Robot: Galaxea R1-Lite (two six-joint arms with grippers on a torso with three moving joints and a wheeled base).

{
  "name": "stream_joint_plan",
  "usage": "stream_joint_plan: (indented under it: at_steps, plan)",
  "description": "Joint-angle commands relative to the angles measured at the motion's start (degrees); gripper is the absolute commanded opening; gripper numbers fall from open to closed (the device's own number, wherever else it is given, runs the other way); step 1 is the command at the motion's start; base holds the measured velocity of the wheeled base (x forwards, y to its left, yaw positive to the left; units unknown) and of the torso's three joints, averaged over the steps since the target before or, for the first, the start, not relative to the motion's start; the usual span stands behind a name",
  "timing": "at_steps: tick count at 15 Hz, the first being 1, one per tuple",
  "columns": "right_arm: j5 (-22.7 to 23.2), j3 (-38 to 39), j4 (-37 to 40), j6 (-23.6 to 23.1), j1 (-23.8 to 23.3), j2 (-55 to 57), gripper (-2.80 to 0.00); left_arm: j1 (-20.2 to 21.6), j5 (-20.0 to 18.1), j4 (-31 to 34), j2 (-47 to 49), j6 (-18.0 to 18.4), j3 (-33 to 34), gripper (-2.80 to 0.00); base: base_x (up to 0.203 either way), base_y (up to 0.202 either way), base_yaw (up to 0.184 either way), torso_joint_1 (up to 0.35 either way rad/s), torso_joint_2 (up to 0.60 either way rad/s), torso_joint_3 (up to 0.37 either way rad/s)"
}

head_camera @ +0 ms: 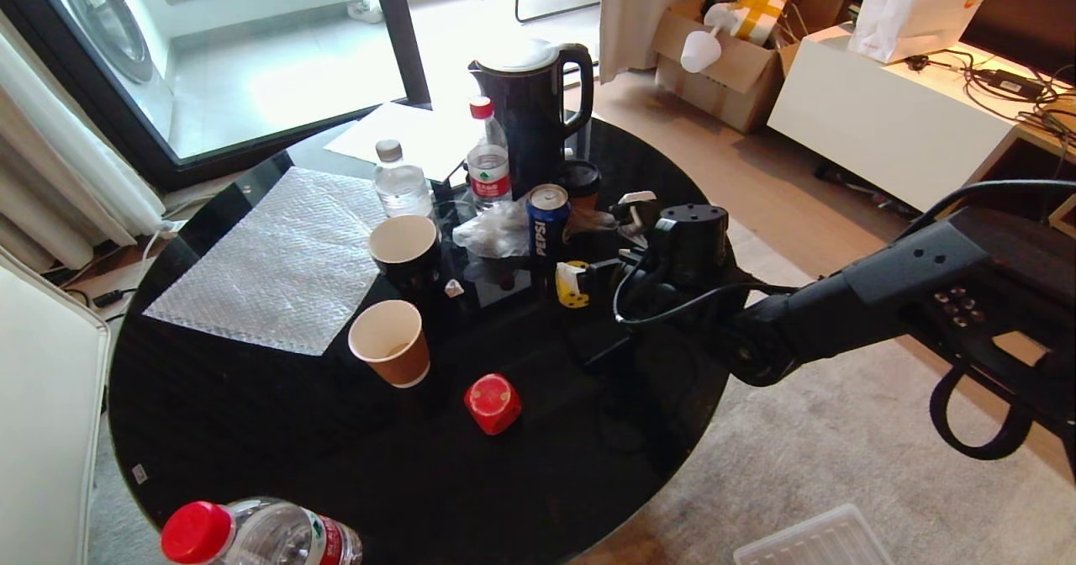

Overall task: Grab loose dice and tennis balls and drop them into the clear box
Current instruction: Pick up toys out of the box

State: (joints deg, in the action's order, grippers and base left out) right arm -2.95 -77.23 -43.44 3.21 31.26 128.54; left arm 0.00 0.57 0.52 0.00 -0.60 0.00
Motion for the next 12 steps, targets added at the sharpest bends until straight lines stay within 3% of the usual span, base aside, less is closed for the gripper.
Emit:
stream_joint_plan:
  at_steps: [1, 5, 12]
  plan:
    - [-0.2, -3.6, -0.2, 1.4, 0.0, 4.0, 0.0, 0.0, 0.0, 0.0, 0.0, 0.0, 0.0, -2.8, 0.0, 0.0, 0.0, 0.0, 0.0, 0.0]
    - [-0.2, -6.2, -0.2, 3.4, 0.0, 5.3, 0.0, 0.0, 0.0, 0.0, 0.0, 0.1, 0.0, -2.8, 0.0, 0.0, 0.0, 0.0, 0.0, 0.0]
    - [-0.7, -5.5, -0.2, 2.9, 0.1, 5.0, 0.0, 0.0, 0.0, -0.1, 0.0, 0.0, 0.0, -2.8, 0.0, 0.0, 0.0, 0.0, 0.0, 0.0]
